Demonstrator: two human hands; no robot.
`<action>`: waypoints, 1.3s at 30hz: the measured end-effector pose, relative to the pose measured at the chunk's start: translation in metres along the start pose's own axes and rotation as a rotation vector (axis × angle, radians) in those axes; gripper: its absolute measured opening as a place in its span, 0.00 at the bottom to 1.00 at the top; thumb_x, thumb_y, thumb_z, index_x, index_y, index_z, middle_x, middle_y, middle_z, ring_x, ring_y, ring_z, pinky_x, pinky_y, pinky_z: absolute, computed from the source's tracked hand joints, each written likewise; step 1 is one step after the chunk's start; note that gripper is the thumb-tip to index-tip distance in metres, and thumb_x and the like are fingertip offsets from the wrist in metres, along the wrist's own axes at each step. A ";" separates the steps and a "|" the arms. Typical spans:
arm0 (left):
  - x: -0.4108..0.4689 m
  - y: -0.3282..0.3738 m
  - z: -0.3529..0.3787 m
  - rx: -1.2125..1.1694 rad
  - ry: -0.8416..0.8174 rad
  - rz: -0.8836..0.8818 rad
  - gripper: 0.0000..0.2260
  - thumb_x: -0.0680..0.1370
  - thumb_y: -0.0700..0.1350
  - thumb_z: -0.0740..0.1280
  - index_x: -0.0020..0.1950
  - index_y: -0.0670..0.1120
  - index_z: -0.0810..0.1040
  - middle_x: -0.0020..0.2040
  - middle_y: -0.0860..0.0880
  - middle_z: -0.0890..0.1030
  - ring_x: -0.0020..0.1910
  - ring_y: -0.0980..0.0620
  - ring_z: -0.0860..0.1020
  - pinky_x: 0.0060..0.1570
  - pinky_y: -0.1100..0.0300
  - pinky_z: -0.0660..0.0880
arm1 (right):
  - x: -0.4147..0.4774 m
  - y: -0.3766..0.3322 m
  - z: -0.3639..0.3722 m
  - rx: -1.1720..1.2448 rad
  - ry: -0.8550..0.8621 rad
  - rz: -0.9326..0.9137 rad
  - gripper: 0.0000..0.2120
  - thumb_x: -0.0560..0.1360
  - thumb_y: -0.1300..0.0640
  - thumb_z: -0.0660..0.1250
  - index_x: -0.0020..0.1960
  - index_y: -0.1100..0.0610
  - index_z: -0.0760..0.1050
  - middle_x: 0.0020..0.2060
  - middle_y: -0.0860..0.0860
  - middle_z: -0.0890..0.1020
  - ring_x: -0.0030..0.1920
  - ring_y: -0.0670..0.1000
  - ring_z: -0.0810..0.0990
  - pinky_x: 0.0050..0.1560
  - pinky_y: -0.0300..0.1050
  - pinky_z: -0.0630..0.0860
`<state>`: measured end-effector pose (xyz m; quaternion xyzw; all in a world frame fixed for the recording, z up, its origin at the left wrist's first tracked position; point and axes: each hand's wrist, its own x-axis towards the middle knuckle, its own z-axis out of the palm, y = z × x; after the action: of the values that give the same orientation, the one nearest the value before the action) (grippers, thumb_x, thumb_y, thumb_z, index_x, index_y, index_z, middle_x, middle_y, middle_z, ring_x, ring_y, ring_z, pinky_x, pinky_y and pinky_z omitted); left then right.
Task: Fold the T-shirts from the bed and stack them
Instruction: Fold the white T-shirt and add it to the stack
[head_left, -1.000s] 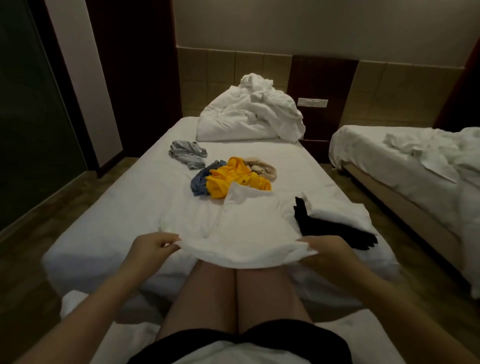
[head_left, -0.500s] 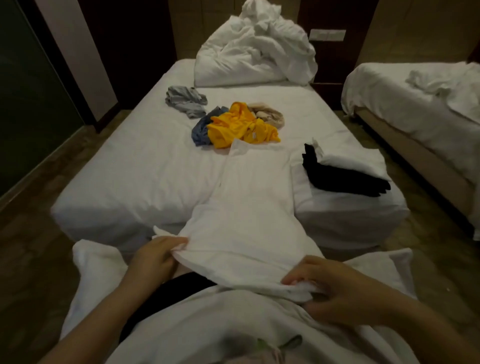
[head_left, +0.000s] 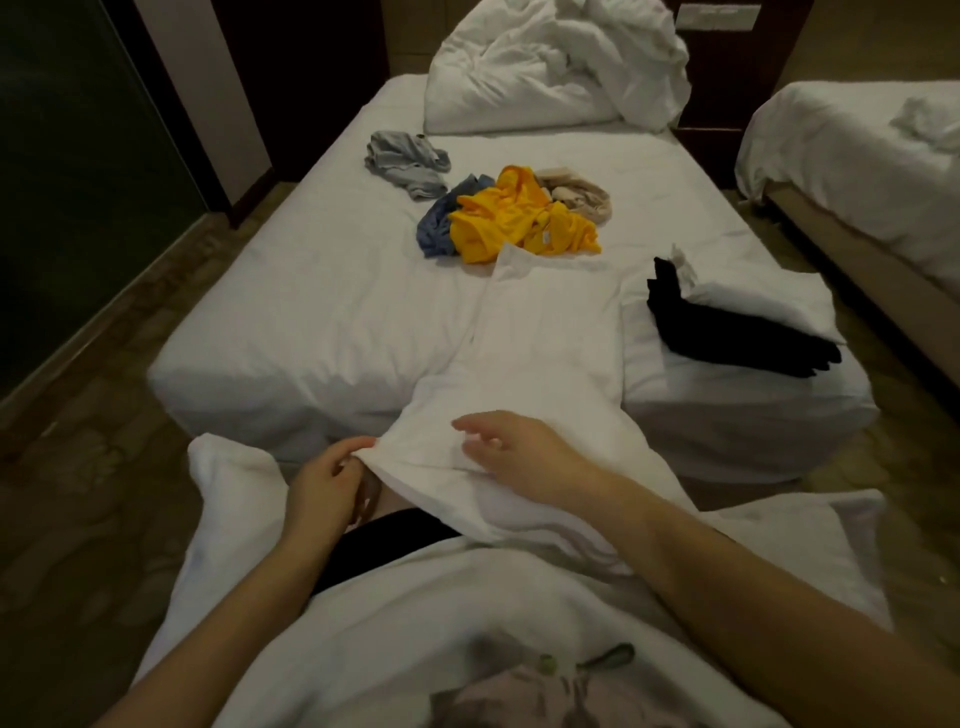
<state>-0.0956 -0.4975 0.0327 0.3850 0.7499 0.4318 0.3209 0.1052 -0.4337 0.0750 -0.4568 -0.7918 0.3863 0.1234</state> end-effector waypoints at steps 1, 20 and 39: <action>0.000 0.002 0.002 -0.107 -0.016 -0.059 0.12 0.79 0.38 0.58 0.54 0.46 0.80 0.39 0.45 0.81 0.34 0.48 0.76 0.33 0.59 0.73 | -0.002 -0.001 0.011 -0.095 -0.004 -0.038 0.19 0.79 0.53 0.60 0.69 0.54 0.69 0.68 0.52 0.70 0.67 0.51 0.69 0.66 0.38 0.60; -0.027 0.104 0.075 0.638 -1.081 0.483 0.18 0.80 0.55 0.58 0.69 0.56 0.69 0.68 0.56 0.71 0.66 0.58 0.68 0.65 0.68 0.60 | -0.078 0.027 0.014 -0.357 -0.053 -0.041 0.18 0.80 0.59 0.53 0.66 0.52 0.73 0.66 0.50 0.74 0.66 0.47 0.71 0.70 0.46 0.64; 0.002 0.052 0.008 0.842 -1.008 1.001 0.28 0.70 0.50 0.49 0.70 0.55 0.68 0.64 0.59 0.68 0.61 0.64 0.65 0.61 0.76 0.56 | -0.173 0.065 -0.039 -0.227 0.035 -0.050 0.26 0.69 0.42 0.60 0.64 0.26 0.59 0.63 0.26 0.66 0.67 0.32 0.62 0.64 0.24 0.57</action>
<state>-0.0743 -0.4755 0.0758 0.9091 0.3549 -0.0178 0.2174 0.2626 -0.5372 0.0813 -0.4545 -0.8393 0.2829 0.0946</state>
